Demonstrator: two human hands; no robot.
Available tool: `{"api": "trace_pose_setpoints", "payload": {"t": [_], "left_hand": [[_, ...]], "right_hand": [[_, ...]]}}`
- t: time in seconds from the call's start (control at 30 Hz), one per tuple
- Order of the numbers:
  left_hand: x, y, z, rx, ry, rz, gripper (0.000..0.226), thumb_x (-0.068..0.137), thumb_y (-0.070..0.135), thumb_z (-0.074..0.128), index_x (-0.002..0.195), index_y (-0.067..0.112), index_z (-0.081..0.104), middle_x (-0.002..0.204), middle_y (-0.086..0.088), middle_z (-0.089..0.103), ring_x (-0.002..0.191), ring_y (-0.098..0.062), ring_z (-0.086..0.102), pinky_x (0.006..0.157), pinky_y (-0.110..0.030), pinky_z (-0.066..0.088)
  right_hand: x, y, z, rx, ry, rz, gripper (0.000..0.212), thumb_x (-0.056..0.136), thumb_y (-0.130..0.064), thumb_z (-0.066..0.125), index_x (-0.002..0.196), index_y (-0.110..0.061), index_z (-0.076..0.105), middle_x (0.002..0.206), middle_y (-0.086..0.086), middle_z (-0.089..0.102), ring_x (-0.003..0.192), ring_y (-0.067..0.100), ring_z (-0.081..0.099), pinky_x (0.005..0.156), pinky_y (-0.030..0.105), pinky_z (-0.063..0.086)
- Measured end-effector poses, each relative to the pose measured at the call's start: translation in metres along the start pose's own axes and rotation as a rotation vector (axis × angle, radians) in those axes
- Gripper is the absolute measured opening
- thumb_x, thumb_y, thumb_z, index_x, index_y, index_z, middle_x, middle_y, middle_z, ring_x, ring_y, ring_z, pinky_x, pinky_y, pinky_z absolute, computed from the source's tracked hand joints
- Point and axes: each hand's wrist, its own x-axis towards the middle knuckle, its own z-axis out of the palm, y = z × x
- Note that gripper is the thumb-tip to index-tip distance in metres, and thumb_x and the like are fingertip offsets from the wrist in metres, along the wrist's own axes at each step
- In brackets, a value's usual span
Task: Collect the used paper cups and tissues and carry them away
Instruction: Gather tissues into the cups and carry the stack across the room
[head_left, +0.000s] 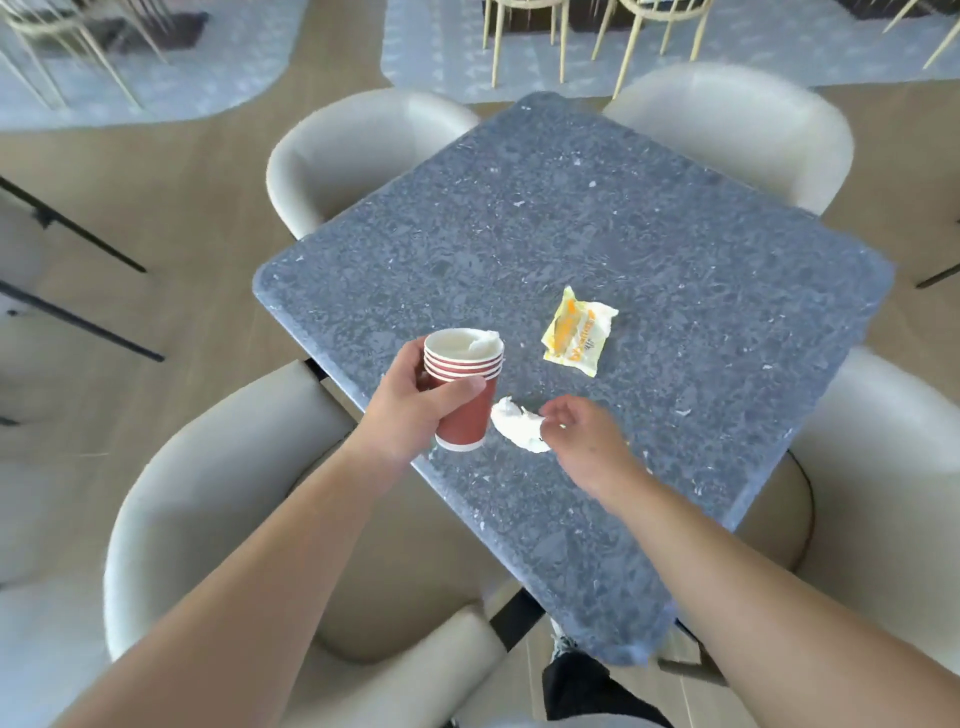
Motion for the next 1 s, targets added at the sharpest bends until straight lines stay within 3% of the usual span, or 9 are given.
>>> {"api": "trace_pose_setpoints", "payload": {"t": [0.1,0.23,0.47,0.6,0.73,0.87,1.0], "left_hand": [[0.005,0.0,0.013,-0.005,0.085,-0.014,0.061,0.072,0.025,0.083,0.127,0.02,0.059,0.112,0.007,0.076,0.104,-0.007,0.072,0.08,-0.018,0.055],[0.006,-0.005,0.026,-0.011,0.206,-0.025,0.08,0.061,0.035,0.088,0.133,0.016,0.057,0.122,-0.004,0.073,0.112,-0.018,0.07,0.089,-0.027,0.056],[0.001,-0.013,0.024,-0.006,0.285,-0.06,0.077,0.058,0.041,0.086,0.127,0.018,0.061,0.122,-0.008,0.073,0.119,-0.03,0.066,0.097,-0.036,0.055],[0.003,-0.019,0.019,-0.008,0.291,-0.079,0.069,0.065,0.03,0.087,0.128,0.018,0.061,0.123,-0.008,0.073,0.119,-0.03,0.066,0.101,-0.041,0.054],[0.003,-0.026,0.022,-0.023,0.269,-0.11,0.068,0.069,0.025,0.084,0.132,0.014,0.059,0.124,-0.008,0.073,0.121,-0.029,0.065,0.103,-0.042,0.053],[0.004,-0.024,0.023,-0.009,0.233,-0.104,0.078,0.062,0.036,0.089,0.131,0.013,0.059,0.124,-0.008,0.072,0.121,-0.029,0.065,0.103,-0.043,0.052],[0.007,-0.015,0.019,0.022,0.207,-0.079,0.083,0.055,0.045,0.088,0.128,0.018,0.06,0.123,-0.005,0.073,0.12,-0.027,0.066,0.102,-0.04,0.053]], "right_hand": [[0.028,0.009,-0.001,-0.17,-0.134,-0.085,0.019,0.085,-0.023,0.058,0.103,-0.026,0.061,0.108,-0.007,0.062,0.089,0.012,0.059,0.068,0.026,0.039],[0.056,0.016,0.007,-0.452,-0.318,-0.26,0.043,0.083,-0.019,0.052,0.125,-0.025,0.055,0.123,0.0,0.052,0.11,0.021,0.053,0.079,0.029,0.04],[0.07,0.031,0.031,-0.953,-0.381,-0.588,0.055,0.083,-0.006,0.055,0.134,-0.024,0.044,0.132,0.007,0.037,0.116,0.031,0.042,0.076,0.04,0.043],[0.065,0.046,0.03,-0.97,-0.414,-0.55,0.03,0.085,0.001,0.05,0.112,-0.013,0.051,0.126,0.009,0.043,0.107,0.03,0.046,0.075,0.039,0.045],[0.062,0.053,0.029,-0.927,-0.451,-0.511,0.022,0.085,0.006,0.051,0.102,-0.009,0.053,0.128,0.01,0.046,0.103,0.027,0.048,0.074,0.033,0.043],[0.065,0.054,0.023,-0.882,-0.419,-0.456,0.013,0.087,0.002,0.056,0.093,-0.009,0.053,0.121,0.008,0.048,0.078,0.018,0.046,0.059,0.023,0.031],[0.07,0.026,0.008,-0.73,-0.347,-0.388,0.004,0.091,-0.007,0.049,0.092,-0.006,0.053,0.119,0.005,0.048,0.079,0.022,0.048,0.064,0.03,0.033]]}}
